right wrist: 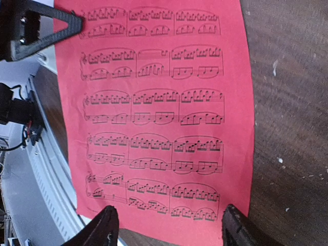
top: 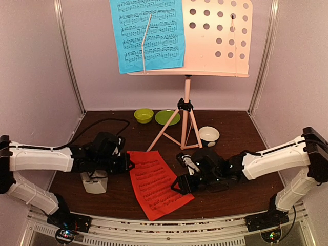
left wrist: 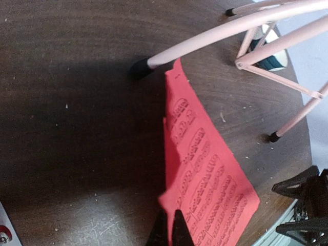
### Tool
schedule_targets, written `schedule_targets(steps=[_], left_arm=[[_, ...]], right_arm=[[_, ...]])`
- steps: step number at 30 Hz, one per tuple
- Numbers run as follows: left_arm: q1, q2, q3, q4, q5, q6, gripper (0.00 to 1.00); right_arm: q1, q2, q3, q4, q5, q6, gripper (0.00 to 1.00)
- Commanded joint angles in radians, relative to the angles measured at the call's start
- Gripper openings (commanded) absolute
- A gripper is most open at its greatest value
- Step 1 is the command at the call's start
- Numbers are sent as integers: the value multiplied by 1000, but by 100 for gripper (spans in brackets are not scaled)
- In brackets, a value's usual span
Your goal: Set up the instrument practice props
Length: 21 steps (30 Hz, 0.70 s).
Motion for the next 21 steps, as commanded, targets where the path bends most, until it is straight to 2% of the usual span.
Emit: schedule_targets(steps=[1,5,9,11,17,21], left_arm=[[-31,-145,-27,12,4,217,0],[-73,-273,-8,-52,69,465,0],[-102,-406,18,-81,142,635,0],[-107,-451,57,-112,191,698,0],[-129,-429,275,-274,385,822,0],[-170,-368,419,-337,444,877,0]], right_arm=[[2,-142,-39,37,56,-23,74],[-5,-261,-116,87,74,-62,86],[-15,-359,-159,117,73,-110,92],[-15,-413,-168,121,76,-144,100],[-15,-620,-288,308,128,-216,100],[-15,-658,-252,271,98,-276,100]])
